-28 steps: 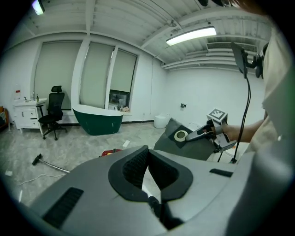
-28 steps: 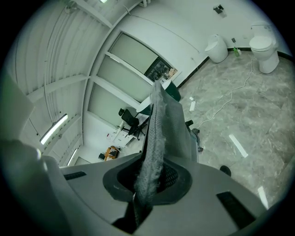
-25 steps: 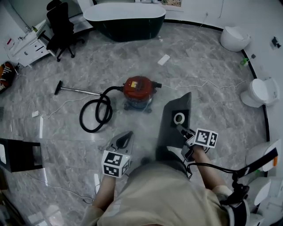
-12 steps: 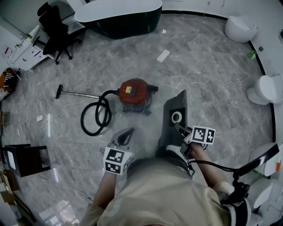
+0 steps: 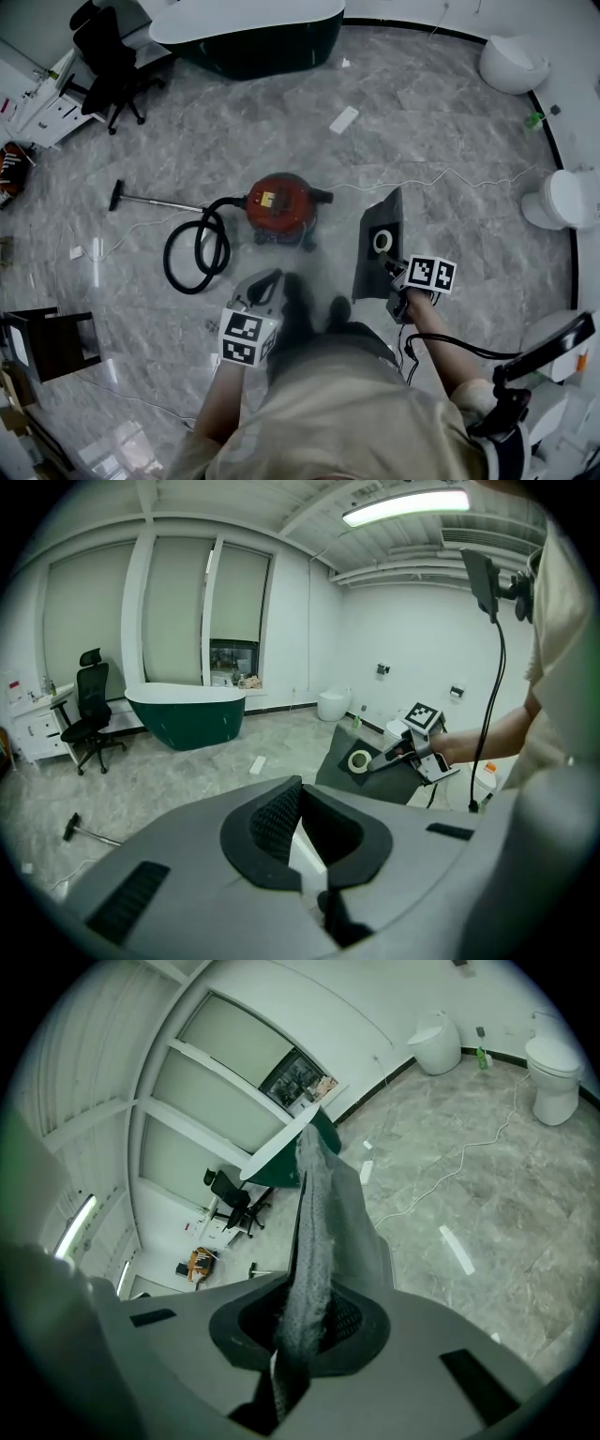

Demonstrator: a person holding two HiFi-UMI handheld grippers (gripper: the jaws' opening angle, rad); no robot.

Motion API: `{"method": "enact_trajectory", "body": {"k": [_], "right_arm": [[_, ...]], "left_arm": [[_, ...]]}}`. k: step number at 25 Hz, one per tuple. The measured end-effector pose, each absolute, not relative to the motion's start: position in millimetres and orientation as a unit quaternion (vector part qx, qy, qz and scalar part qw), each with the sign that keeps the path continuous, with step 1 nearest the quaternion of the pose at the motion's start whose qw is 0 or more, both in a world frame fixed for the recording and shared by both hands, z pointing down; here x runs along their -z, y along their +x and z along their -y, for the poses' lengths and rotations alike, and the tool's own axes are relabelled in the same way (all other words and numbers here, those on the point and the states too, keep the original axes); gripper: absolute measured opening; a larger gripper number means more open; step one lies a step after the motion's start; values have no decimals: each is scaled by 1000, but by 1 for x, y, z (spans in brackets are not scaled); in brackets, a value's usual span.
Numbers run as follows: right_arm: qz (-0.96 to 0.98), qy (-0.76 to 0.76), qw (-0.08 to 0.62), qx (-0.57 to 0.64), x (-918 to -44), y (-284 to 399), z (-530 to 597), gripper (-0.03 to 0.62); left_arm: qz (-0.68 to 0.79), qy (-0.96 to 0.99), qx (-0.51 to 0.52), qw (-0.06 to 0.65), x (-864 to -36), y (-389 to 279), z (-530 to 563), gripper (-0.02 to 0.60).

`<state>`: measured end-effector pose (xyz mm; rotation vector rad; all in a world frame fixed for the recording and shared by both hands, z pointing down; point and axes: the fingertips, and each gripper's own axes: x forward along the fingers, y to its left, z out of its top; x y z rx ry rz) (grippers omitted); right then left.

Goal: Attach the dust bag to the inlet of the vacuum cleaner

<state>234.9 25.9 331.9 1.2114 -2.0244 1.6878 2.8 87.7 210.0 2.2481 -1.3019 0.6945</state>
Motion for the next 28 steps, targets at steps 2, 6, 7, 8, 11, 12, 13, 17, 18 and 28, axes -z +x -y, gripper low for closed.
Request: {"method": "enact_trajectory", "body": {"k": [2, 6, 7, 8, 11, 12, 13, 17, 18, 28], "right_arm": [[687, 425, 128, -576, -339, 229, -14, 38], [667, 457, 142, -571, -360, 214, 11, 37], [661, 467, 145, -569, -366, 209, 16, 37], [657, 476, 149, -565, -373, 203, 22, 37], [642, 495, 158, -563, -398, 185, 38, 37], [636, 499, 158, -567, -408, 180, 44, 37], [631, 502, 156, -570, -416, 175, 49, 37], [614, 519, 154, -574, -444, 166, 69, 37], [609, 524, 155, -575, -450, 167, 72, 37], [610, 530, 188, -559, -514, 180, 121, 37]], "left_arm": [[468, 816, -249, 231, -219, -8, -75, -5], [451, 821, -253, 241, -237, -36, -41, -5], [447, 823, -256, 242, -243, -46, -33, -5], [443, 823, -259, 244, -249, -57, -25, -5], [432, 822, -274, 252, -272, -90, -2, -5], [425, 824, -278, 253, -281, -98, 5, -5], [417, 826, -282, 253, -289, -103, 12, -5], [381, 834, -304, 259, -326, -112, 35, -5], [375, 834, -308, 263, -334, -112, 40, -5], [377, 818, -324, 288, -404, -102, 87, -5]]}}
